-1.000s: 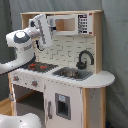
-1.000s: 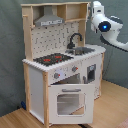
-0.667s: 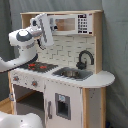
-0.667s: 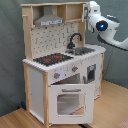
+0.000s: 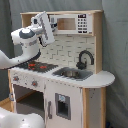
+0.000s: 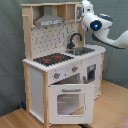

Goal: Play with the kitchen

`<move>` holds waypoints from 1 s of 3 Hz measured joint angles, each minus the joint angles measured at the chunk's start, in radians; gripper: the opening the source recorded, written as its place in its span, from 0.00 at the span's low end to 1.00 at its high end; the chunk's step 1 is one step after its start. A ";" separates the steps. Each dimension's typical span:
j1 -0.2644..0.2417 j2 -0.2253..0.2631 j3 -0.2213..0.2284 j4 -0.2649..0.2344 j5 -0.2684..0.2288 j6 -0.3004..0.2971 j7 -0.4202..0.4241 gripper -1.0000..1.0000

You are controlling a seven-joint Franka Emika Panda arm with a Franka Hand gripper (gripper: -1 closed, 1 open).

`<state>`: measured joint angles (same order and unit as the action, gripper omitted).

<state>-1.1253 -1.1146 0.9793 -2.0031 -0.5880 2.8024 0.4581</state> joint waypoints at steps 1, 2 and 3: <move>-0.071 0.002 0.041 0.043 0.000 0.046 -0.004 0.00; -0.139 0.002 0.069 0.101 0.000 0.079 -0.020 0.00; -0.212 0.004 0.102 0.160 0.000 0.095 -0.021 0.00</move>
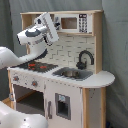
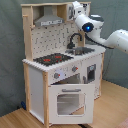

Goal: Play with the kitchen

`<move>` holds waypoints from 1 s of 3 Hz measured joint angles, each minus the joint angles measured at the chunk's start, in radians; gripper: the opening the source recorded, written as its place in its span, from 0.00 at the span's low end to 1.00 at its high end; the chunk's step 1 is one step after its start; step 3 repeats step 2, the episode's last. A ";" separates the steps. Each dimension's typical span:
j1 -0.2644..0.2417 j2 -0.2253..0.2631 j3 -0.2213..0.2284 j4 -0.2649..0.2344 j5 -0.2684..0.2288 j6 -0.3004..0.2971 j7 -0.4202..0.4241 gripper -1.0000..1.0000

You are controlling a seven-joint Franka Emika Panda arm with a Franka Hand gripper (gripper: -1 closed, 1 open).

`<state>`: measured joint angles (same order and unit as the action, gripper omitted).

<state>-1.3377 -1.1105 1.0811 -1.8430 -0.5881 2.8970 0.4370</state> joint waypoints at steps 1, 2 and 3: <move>-0.022 0.009 0.015 0.022 0.000 -0.001 -0.017 0.00; -0.022 0.010 0.015 0.022 0.000 -0.002 -0.017 1.00; -0.022 0.010 0.015 0.022 0.000 -0.002 -0.017 1.00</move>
